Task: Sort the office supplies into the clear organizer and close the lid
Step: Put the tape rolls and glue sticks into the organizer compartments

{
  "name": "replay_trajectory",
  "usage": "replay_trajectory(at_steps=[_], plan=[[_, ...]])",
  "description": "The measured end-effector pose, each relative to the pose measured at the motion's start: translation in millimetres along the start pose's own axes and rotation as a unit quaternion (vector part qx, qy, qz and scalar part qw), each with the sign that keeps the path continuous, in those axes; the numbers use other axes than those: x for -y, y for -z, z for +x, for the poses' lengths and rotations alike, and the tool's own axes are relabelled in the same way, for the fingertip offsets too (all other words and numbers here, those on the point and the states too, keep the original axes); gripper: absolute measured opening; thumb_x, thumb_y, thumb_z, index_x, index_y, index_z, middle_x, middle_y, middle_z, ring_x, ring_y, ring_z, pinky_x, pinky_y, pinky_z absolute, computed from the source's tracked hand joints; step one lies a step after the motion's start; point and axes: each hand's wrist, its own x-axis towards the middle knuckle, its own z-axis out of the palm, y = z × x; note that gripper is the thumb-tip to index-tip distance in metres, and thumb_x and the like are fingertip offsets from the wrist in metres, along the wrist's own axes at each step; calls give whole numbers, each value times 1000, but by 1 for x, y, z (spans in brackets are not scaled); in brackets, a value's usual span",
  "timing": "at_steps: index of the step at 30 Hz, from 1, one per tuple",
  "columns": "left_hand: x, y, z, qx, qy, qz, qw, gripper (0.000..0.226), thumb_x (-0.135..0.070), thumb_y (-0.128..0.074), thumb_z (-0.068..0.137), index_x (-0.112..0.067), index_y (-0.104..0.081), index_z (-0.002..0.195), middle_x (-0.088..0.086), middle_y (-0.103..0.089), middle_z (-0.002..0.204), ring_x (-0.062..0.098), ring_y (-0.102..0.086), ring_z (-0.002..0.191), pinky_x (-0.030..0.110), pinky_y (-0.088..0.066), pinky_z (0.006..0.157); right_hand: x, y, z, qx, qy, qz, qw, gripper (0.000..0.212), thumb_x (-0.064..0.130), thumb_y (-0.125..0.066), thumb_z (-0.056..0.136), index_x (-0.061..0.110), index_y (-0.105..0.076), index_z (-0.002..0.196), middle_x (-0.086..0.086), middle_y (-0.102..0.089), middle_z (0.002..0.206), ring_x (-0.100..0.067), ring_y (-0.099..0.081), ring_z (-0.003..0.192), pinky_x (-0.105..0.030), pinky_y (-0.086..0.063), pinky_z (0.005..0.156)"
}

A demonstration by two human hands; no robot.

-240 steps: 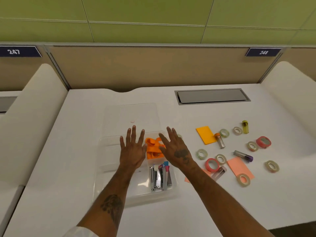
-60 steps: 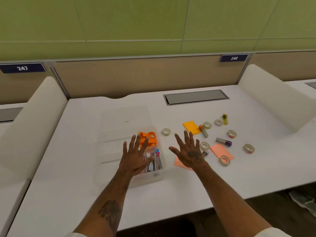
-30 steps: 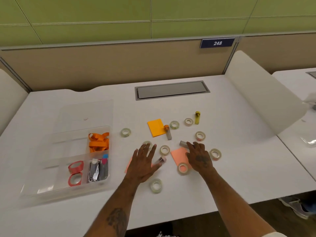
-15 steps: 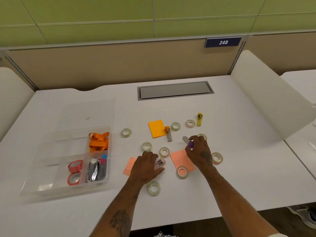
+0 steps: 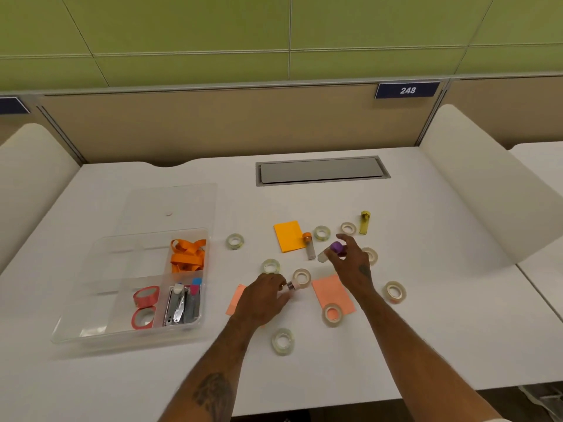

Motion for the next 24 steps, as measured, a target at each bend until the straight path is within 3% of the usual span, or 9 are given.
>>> replay_trajectory(at_steps=[5,11,13,17,20,24], plan=[[4,34,2,-55,0,-147,988,49,-40,-58,94,-37,-41,140,-8,-65,112,11,-60,96,29,-49,87,27,-17,1,-22,27,-12,999,34,53,-70,78,32,-56,101,6,-70,79,-14,-65,73,-31,-51,64],[39,89,3,-123,14,-207,970,35,-27,-62,92,-29,-55,127,-6,-64,112,13,-64,90,39,-56,84,67,-57,-5,14,90,-60,994,36,46,-64,86,31,-62,118,13,-69,91,-8,-62,85,-25,-45,77],[58,108,1,-152,23,-220,963,31,-23,-65,90,-25,-57,119,-3,-65,108,15,-65,85,38,-57,79,83,-78,-9,30,102,-34,994,34,38,-66,87,26,-64,118,8,-70,93,-12,-64,84,-26,-48,78],[109,146,-10,-196,61,-220,954,28,-26,-68,85,-31,-55,109,-6,-68,101,6,-64,77,16,-49,68,122,-127,-20,44,137,-37,989,30,26,-68,88,13,-68,115,-6,-69,98,-17,-64,79,-24,-48,79],[154,172,-21,-207,81,-203,954,27,-27,-66,86,-31,-55,110,-6,-68,102,12,-66,81,31,-53,78,151,-166,-30,55,138,-49,988,33,27,-68,88,13,-66,118,-8,-69,102,-20,-65,86,-37,-52,86],[209,199,-35,-214,104,-158,958,25,-29,-66,88,-30,-54,110,-7,-67,106,11,-65,79,30,-52,77,187,-216,-43,82,135,-61,986,34,29,-68,87,13,-63,118,-6,-70,103,-19,-66,86,-37,-53,86]])
